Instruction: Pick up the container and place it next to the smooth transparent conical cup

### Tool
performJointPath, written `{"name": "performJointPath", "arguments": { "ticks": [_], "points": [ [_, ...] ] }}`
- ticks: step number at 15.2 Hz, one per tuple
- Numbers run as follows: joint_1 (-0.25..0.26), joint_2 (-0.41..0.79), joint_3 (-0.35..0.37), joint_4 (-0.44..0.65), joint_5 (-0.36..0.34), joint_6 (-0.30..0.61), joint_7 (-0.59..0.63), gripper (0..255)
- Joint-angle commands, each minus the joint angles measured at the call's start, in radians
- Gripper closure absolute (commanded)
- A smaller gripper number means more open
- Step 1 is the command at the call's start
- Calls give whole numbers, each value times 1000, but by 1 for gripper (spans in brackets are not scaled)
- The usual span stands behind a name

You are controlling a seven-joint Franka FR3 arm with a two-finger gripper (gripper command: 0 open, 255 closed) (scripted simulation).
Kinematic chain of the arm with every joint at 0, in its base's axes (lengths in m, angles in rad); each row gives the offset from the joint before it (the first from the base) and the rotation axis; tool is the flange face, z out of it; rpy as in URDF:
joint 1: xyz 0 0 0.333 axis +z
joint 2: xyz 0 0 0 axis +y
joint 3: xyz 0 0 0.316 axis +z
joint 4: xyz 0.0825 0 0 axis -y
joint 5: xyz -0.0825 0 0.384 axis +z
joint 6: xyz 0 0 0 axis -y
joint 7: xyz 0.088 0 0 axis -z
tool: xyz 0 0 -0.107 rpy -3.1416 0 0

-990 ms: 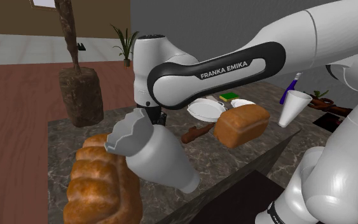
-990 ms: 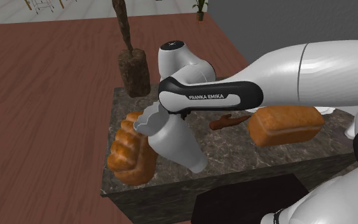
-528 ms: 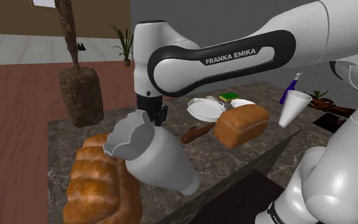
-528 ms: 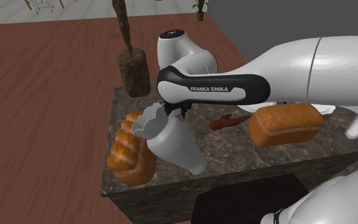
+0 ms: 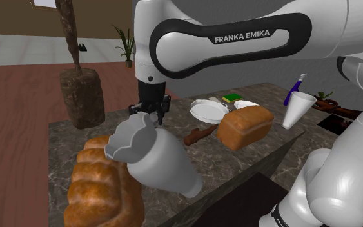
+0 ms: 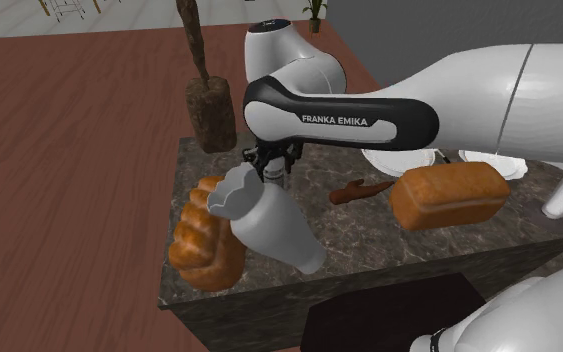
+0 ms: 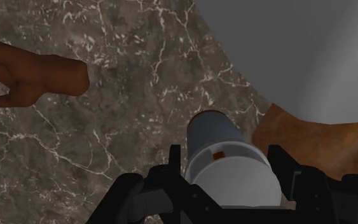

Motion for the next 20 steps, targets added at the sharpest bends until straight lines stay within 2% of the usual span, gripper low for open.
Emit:
{"name": "performJointPath", "arguments": {
  "ticks": [1, 20],
  "points": [
    [0, -3, 0, 23, 1, -26, -1, 255],
    [2, 28, 2, 315, -10, -289, 7, 255]
  ]
}}
